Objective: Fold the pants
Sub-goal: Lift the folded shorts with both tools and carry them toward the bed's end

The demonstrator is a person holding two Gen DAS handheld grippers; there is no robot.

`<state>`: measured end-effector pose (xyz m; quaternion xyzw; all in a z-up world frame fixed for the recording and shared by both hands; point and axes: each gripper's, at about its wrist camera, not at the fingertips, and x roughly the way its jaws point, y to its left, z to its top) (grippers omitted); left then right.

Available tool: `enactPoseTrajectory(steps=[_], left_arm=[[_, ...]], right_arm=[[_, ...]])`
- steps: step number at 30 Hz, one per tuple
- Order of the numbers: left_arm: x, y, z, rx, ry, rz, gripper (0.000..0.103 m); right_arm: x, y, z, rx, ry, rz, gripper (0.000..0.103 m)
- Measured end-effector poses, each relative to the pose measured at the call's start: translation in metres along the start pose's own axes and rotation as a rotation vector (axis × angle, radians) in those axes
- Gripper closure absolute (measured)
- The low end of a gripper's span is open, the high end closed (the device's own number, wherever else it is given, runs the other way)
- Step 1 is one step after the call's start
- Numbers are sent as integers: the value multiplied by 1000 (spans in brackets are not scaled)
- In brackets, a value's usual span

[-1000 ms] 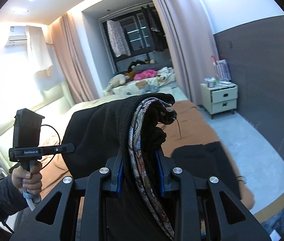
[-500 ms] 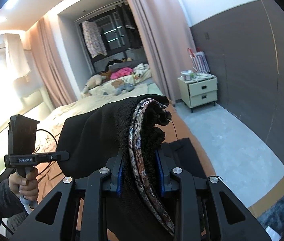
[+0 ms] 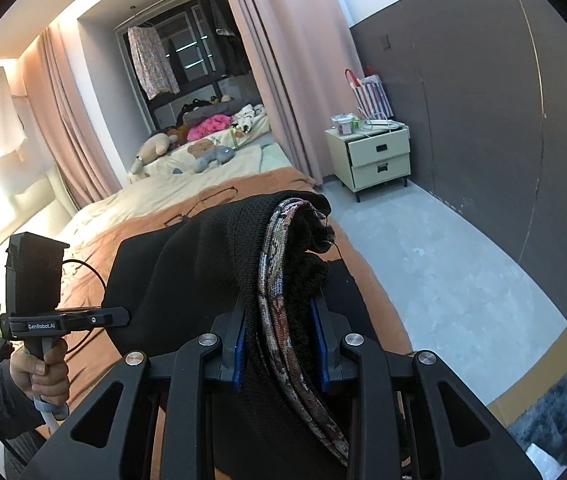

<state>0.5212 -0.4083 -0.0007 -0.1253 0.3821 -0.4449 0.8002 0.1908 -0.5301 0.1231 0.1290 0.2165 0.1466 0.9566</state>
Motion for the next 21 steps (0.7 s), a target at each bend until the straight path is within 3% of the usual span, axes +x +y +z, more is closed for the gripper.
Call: enactPoseTrajectory(steps=[8, 9, 11, 12, 14, 17, 21], left_arm=[[24, 38, 12, -19, 6, 21, 93], [26, 41, 10, -18, 9, 39, 93], [42, 54, 7, -31, 46, 80, 91], [54, 65, 2, -56, 92, 96, 90], [65, 80, -5, -96, 132, 104, 73], [67, 99, -14, -162, 120, 91, 49], [67, 115, -14, -229, 90, 67, 48]], right_arm=[[9, -11, -1, 41, 20, -12, 79], [8, -15, -7, 46, 21, -25, 76], [17, -17, -12, 44, 50, -132, 61], [24, -21, -15, 52, 82, -203, 49], [26, -27, -21, 92, 116, -209, 45], [15, -25, -30, 99, 139, -220, 45], [-6, -13, -38, 66, 151, -195, 46]])
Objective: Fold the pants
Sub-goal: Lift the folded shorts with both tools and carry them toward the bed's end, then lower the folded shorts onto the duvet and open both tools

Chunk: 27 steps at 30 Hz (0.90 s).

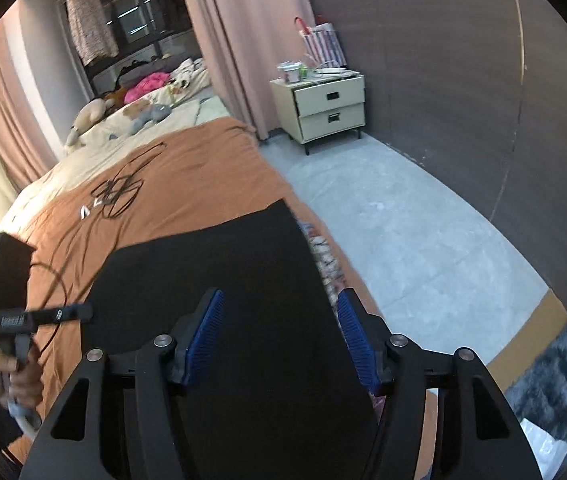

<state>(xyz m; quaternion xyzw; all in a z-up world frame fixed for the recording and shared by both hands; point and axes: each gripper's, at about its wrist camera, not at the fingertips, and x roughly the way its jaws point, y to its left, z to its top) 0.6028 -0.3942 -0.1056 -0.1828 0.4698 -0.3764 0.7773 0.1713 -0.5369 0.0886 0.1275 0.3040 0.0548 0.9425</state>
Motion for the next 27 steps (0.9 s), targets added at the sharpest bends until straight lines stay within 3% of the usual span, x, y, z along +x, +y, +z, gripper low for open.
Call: enactPoseTrajectory(steps=[6, 7, 8, 10, 14, 17, 23, 27], left_arm=[[7, 14, 20, -54, -52, 23, 49], [8, 17, 21, -73, -61, 21, 61], [9, 20, 23, -83, -68, 33, 81], [14, 22, 29, -91, -83, 70, 91], [15, 23, 29, -81, -99, 130, 89], [16, 19, 29, -74, -69, 169, 78], [4, 1, 24, -6, -32, 213, 75], [-11, -15, 16, 10, -33, 226, 70]], right_arm=[[-26, 5, -16, -8, 14, 38, 46], [-30, 7, -17, -11, 14, 47, 46], [-33, 8, -19, -14, 15, 54, 45], [-33, 7, -27, -19, 23, 52, 46], [-31, -9, -39, -5, 54, 34, 46], [-26, -21, -40, -3, 71, 5, 45], [-59, -38, -48, -3, 119, -130, 46], [-87, -40, -43, 31, 118, -133, 46]])
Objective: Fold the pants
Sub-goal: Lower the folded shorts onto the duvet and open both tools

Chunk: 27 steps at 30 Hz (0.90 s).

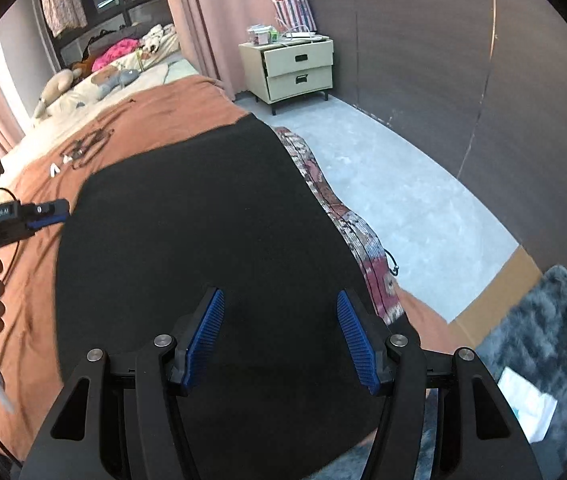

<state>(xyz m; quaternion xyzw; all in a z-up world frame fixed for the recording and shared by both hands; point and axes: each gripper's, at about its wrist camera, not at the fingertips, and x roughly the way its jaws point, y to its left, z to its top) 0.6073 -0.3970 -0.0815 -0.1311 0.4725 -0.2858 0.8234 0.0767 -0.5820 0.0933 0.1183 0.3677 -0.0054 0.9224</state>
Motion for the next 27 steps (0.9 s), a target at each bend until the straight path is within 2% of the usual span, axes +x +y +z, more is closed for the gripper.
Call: enactPoseTrajectory(steps=[3, 5, 6, 8, 9, 10, 12, 14, 17, 19, 27], left_arm=[[-21, -12, -10, 32, -7, 1, 59], [-36, -20, -16, 51, -20, 8, 43], [-45, -24, -18, 58, -27, 12, 38], [-58, -30, -23, 73, -32, 16, 20], [-67, -35, -26, 89, -32, 22, 17], [-76, -41, -29, 107, -33, 35, 12], [-96, -52, -36, 139, -47, 48, 10], [-112, -59, -42, 154, -57, 52, 3], [-139, -65, -49, 177, -93, 73, 1], [-157, -68, -54, 196, -120, 68, 1], [-239, -78, -82, 270, -179, 115, 0]], right_arm=[[-26, 2, 1, 13, -28, 19, 45], [-42, 4, -2, 18, -34, 26, 45], [-45, 8, -3, 16, -35, 26, 45], [-59, 13, -6, 10, -38, 35, 45], [-69, 15, -7, 2, -43, 48, 41], [-78, 18, -9, -3, -48, 47, 31], [-87, 26, -14, -11, -71, 38, 19], [-102, 30, -16, -7, -89, 40, 16], [-117, 40, -27, -5, -96, 32, 13], [-117, 57, -35, -20, -100, 20, 0], [-132, 103, -50, -60, -145, 27, 0]])
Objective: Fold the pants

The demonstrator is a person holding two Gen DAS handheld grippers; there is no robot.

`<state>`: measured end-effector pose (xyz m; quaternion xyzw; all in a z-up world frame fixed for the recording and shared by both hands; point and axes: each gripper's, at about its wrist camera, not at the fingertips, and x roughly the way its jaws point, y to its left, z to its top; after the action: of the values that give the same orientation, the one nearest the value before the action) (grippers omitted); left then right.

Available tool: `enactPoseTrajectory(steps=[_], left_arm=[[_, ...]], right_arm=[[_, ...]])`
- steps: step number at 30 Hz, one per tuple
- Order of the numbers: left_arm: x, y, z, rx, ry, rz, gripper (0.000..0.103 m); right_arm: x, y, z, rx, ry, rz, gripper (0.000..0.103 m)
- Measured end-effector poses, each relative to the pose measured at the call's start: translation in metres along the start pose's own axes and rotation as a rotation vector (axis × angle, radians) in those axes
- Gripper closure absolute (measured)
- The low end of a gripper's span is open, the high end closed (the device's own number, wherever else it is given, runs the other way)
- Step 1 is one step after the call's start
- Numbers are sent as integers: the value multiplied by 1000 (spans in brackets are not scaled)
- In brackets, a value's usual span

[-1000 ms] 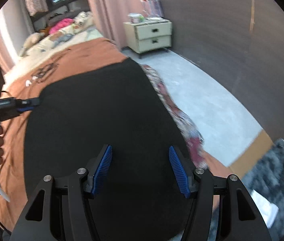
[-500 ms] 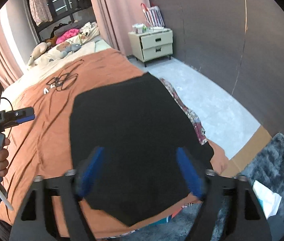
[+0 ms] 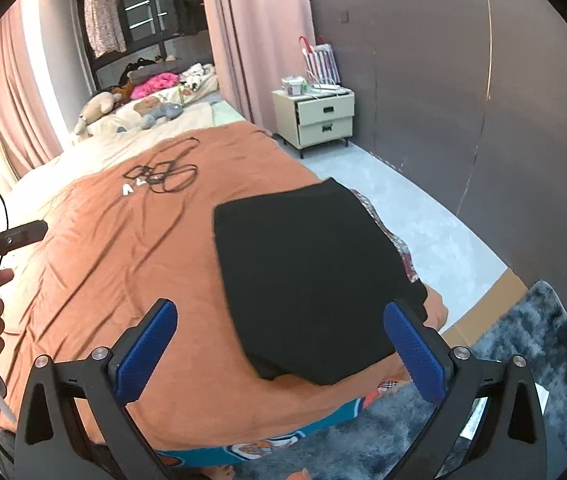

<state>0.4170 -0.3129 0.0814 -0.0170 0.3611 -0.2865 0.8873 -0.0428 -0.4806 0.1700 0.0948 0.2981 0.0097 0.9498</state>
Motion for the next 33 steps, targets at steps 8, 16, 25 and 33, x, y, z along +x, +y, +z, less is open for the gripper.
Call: enactPoseTrajectory(steps=[8, 16, 25, 33], left_arm=[[-81, 11, -19, 11, -79, 44, 0], [-147, 16, -46, 25, -129, 93, 1], [-211, 11, -85, 56, -173, 125, 0], [-256, 6, -127, 81, -216, 178, 0]], right_arm=[[-20, 24, -18, -10, -22, 8, 0], [-42, 53, -35, -30, -38, 14, 0], [-74, 78, -65, -35, -72, 20, 0], [-102, 101, -103, -33, -118, 26, 0]])
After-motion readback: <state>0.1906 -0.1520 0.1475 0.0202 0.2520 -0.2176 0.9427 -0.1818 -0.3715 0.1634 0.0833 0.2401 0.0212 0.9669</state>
